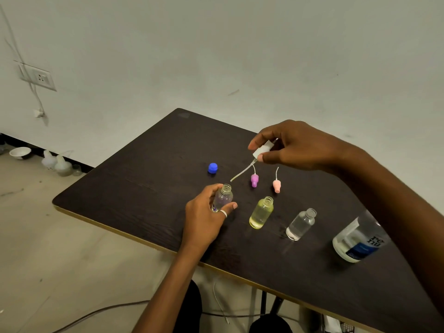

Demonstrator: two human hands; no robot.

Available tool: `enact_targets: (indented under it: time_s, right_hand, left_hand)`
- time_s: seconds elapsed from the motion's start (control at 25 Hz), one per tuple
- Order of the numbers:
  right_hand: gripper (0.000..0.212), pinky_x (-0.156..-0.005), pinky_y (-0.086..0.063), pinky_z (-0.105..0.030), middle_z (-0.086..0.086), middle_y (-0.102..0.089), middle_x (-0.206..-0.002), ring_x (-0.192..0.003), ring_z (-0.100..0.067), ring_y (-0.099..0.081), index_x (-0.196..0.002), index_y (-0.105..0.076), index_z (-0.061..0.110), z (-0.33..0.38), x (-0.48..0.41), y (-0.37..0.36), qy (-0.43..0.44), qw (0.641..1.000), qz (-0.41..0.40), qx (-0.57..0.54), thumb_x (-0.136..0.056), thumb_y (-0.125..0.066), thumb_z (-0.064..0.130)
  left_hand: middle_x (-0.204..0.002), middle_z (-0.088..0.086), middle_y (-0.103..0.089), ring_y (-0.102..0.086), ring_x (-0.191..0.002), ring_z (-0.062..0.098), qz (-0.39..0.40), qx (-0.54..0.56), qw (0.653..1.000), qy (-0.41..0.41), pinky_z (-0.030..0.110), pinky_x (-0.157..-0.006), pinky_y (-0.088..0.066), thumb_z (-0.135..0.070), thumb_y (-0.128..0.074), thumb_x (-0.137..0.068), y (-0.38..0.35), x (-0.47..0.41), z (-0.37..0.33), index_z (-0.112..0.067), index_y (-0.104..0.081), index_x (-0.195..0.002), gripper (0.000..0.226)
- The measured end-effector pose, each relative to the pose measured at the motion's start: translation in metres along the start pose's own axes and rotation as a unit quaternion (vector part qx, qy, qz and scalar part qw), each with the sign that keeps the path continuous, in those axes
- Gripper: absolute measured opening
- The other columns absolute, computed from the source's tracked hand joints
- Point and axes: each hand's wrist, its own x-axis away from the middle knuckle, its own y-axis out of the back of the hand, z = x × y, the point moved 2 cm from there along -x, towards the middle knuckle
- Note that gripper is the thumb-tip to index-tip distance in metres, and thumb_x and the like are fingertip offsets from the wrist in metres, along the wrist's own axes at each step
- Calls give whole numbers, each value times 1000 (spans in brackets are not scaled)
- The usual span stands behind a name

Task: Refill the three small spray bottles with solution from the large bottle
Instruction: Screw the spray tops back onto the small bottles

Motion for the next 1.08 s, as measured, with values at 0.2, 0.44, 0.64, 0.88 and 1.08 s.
enact_targets:
  time_s: [0.2,0.44,0.64,0.88,1.08]
  right_hand:
    - [20,-69,-44,-14,9,-66,-99,-88,-7,-61,-104,-68,24,9,-9,-9,25,997,-1,71,-84,-72,22]
    - [23,-70,-44,-16,5,-66,-102,-88,-10,-60,-105,-68,21,13,-24,-38,49,992,36,108,-83,-71,16]
    - [25,-76,-49,-26,1,-67,-105,-82,-10,-60,-106,-70,21,15,-30,-69,73,987,57,129,-82,-70,14]
    - [26,-81,-52,-30,2,-69,-104,-89,-13,-63,-102,-74,24,17,-32,-84,100,984,53,135,-80,-70,10]
    - [27,-81,-51,-27,3,-70,-102,-90,-12,-63,-103,-75,25,18,-32,-85,104,983,59,141,-80,-72,11]
  left_hand:
    - [-106,-14,-71,-66,-96,-8,4,7,1000,-2,10,-83,-52,-22,-88,-73,0,-1,2,-24,-67,-119,50]
    - [-111,-14,-70,-66,-99,-5,6,-8,1000,-10,7,-84,-49,-26,-87,-74,0,-1,4,-25,-65,-123,54]
    - [-110,-12,-71,-66,-98,-5,6,-8,1000,-16,9,-82,-51,-27,-87,-74,1,-1,5,-25,-65,-121,53]
    - [-110,-11,-70,-65,-96,-2,11,-18,1000,-6,3,-76,-48,-30,-87,-74,1,-2,7,-22,-64,-123,55]
    - [-108,-10,-72,-68,-97,1,11,-18,1000,-13,14,-82,-55,-32,-86,-75,1,-2,7,-22,-64,-123,54]
